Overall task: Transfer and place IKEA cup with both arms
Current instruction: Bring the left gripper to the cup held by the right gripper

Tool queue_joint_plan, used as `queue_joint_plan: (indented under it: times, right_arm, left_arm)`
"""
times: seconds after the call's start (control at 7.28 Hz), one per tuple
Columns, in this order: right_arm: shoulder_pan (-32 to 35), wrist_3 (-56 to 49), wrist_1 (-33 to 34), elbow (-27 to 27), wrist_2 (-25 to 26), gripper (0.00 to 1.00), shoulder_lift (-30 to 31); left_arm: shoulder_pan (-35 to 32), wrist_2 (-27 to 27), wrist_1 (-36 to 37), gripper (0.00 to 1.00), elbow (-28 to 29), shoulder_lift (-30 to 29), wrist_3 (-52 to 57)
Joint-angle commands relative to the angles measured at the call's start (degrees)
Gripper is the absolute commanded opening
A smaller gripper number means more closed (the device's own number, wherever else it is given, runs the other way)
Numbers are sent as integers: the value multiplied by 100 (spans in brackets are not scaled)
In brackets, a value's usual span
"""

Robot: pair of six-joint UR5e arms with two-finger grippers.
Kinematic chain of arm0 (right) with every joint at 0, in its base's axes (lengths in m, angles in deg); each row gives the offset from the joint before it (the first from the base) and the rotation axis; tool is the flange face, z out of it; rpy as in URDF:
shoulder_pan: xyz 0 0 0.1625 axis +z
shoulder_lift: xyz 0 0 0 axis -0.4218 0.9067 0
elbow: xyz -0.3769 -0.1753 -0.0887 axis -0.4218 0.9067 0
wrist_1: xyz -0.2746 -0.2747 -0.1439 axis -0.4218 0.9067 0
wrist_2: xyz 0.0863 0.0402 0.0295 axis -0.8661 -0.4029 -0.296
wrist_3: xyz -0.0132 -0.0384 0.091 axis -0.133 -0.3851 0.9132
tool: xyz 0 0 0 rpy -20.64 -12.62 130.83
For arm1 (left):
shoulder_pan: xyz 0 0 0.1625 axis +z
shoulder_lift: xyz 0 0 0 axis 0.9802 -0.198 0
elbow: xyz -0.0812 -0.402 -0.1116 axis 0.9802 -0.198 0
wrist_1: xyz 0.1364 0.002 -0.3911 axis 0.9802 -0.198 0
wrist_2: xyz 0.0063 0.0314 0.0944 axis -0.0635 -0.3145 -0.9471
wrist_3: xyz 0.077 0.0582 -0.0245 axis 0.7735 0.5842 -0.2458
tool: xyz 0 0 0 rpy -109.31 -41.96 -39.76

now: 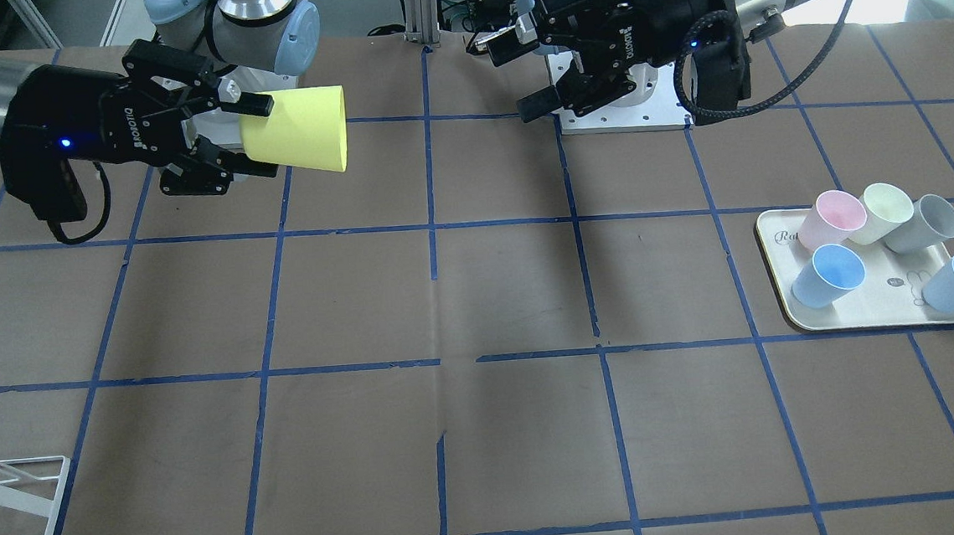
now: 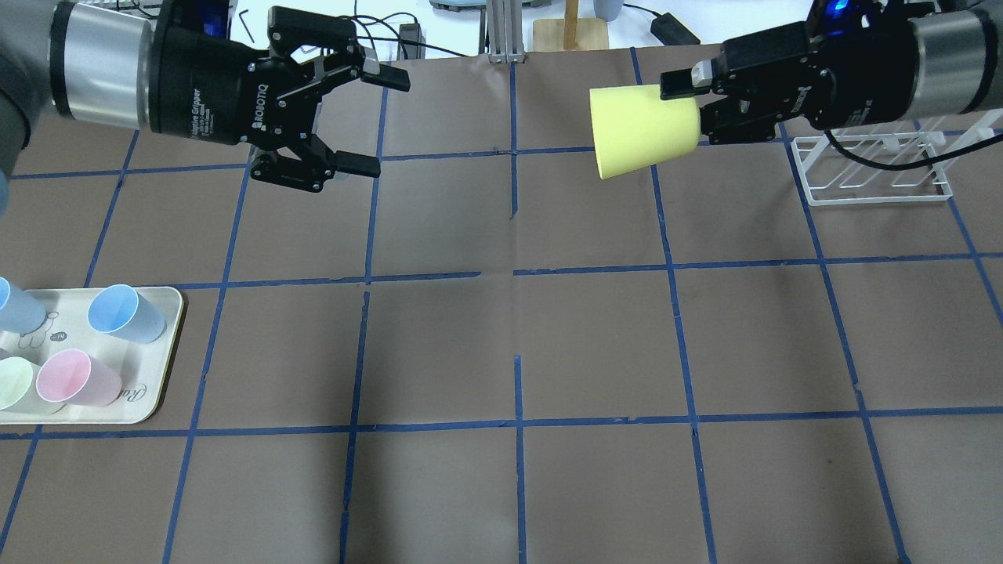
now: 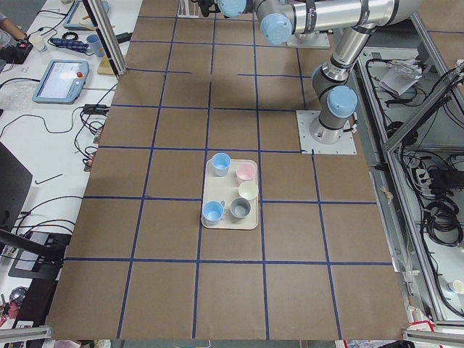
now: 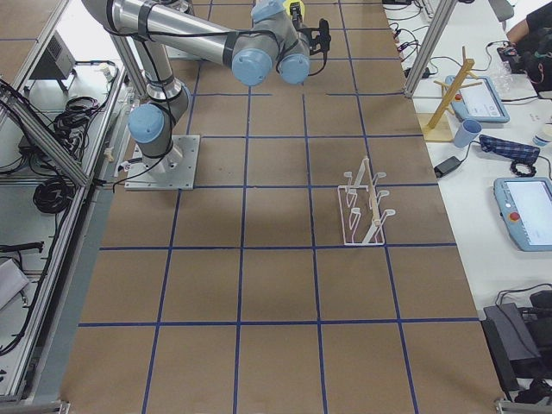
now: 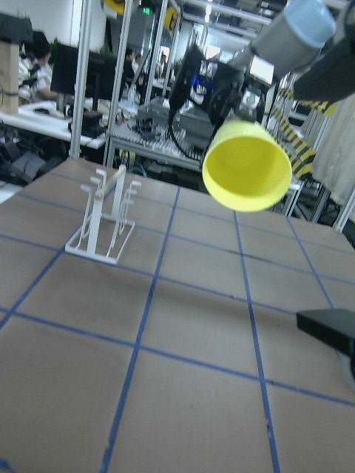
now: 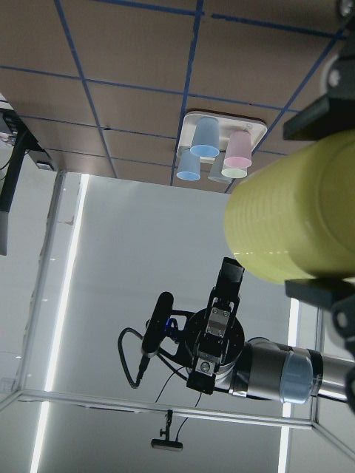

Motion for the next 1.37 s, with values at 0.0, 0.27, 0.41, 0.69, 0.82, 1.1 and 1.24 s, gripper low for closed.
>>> queue_joint_plan:
  times: [0.0, 0.27, 0.41, 0.69, 0.82, 1.1, 1.24]
  right_arm:
    - [427, 5, -371, -110, -748, 22, 44]
    - [472, 92, -450, -118, -759, 22, 157]
    - [481, 128, -460, -127, -759, 22, 245]
    - [516, 163, -460, -136, -759, 22, 255]
    - [516, 163, -460, -136, -759, 22, 255]
    - [612, 181, -460, -101, -759, 22, 255]
    - [613, 276, -451, -75, -759, 22, 255]
  left_arm:
    - [-263, 642, 945, 100, -373, -96, -178]
    - [-704, 791, 1878, 100, -831, -114, -492]
    - [-705, 1000, 1934, 100, -832, -140, -521]
    - [-757, 1187, 2145, 100, -841, -96, -608]
    - [-758, 1196, 2206, 100, -850, -61, -635]
    - [-766, 1205, 2391, 92, -841, -96, -635]
    - [-775, 1205, 2452, 91, -841, -96, -635]
